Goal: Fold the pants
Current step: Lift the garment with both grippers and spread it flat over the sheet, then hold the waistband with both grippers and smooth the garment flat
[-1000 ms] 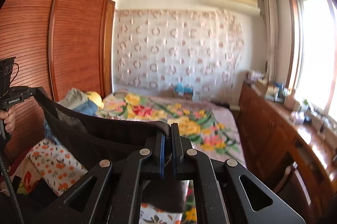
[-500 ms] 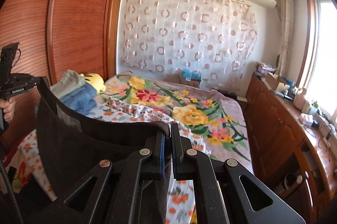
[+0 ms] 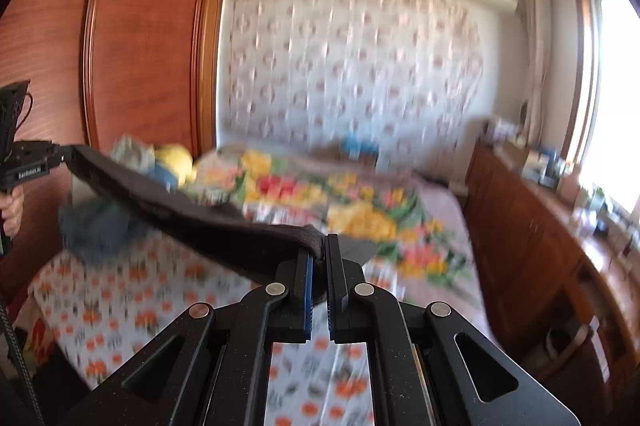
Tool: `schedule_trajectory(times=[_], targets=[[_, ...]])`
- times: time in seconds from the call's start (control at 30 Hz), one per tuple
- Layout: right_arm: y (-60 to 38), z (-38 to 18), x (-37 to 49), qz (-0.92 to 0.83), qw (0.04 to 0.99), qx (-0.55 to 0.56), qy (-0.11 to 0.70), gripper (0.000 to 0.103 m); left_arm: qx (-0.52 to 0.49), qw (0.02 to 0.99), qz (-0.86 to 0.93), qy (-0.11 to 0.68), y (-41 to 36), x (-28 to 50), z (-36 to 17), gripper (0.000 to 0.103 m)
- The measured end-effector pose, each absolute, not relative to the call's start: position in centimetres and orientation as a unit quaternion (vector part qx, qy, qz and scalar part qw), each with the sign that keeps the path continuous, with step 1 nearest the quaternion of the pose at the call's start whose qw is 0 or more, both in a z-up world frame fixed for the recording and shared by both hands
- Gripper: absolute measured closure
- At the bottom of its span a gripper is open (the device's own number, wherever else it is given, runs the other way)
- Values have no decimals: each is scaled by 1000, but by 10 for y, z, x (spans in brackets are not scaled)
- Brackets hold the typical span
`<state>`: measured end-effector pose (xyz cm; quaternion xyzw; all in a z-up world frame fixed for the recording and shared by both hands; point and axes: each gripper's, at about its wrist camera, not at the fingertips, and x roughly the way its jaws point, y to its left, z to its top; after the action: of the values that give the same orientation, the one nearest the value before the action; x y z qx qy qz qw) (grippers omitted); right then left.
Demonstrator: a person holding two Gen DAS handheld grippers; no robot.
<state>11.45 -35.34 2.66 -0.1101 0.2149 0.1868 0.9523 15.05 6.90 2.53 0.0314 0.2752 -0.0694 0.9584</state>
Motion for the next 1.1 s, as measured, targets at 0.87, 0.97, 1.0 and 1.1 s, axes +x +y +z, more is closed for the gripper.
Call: schedule_trajectory(times=[0.87,0.97,1.0,1.1], targets=[[-365,-136,111,191,915,-36,354,98,21,915,-59,398,56,114,-127,97],[-367,-140,109,188,915,-30,356,98,17,913,-60,403,57,113,-133,96],[-367,-141,110,186,915,-28,358,98,16,912,-61,406,57,113,-135,96],[-368,-140,109,183,916,-19,355,97,16,909,-60,413,57,112,-140,95]])
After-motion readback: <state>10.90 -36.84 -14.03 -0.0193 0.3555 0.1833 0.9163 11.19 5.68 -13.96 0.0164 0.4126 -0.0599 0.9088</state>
